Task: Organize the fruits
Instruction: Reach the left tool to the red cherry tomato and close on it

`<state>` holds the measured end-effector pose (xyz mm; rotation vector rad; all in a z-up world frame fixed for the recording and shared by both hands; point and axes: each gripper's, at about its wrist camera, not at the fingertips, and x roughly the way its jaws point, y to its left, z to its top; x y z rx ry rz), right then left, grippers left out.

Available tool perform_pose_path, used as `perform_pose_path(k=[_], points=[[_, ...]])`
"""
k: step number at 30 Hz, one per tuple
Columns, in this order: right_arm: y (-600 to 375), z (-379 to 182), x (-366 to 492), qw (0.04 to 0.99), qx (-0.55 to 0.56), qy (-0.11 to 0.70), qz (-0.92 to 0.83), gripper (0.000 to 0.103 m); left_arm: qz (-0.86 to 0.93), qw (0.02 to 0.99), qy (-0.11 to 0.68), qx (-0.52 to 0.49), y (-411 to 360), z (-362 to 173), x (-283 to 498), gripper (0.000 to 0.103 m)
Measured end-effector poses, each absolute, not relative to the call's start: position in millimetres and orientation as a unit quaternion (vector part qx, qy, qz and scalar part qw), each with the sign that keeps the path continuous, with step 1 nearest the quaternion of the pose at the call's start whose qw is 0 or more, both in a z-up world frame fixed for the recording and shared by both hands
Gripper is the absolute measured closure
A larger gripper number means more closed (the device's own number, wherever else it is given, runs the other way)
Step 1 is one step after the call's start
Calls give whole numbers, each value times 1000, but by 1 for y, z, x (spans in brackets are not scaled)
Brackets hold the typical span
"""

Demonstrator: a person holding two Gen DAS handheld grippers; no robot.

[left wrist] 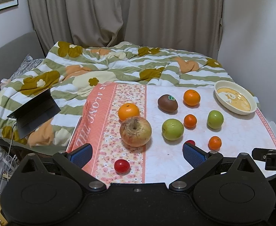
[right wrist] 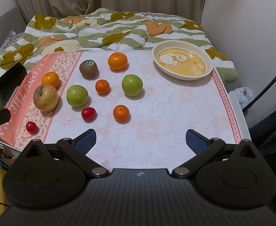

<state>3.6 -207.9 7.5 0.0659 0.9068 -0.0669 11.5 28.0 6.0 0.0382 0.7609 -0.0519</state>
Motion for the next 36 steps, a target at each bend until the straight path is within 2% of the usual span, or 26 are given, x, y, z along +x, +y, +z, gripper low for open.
perform_pose_path(k=[13,21,25,29,32,34,36], points=[[-190,9,14,895,26,445,-19,0,-14,927,374,22,48,5,21,0],[-165,-27,39,887,14,461,10,0,-11,917,397,45,66,-39,38,0],[-148,-51,48,883,11,468,32,0,-18,909,413,57,72,-64,45,6],[-134,-67,55,885,5,463,47,0,-32,905,423,47,76,-85,52,7],[-126,-79,63,885,-2,461,58,0,-38,902,426,50,74,-96,56,16],[-121,-85,68,885,-8,460,63,0,-43,901,428,58,72,-103,57,29],[-116,-93,73,884,-8,463,67,0,-49,899,431,62,71,-109,60,35]])
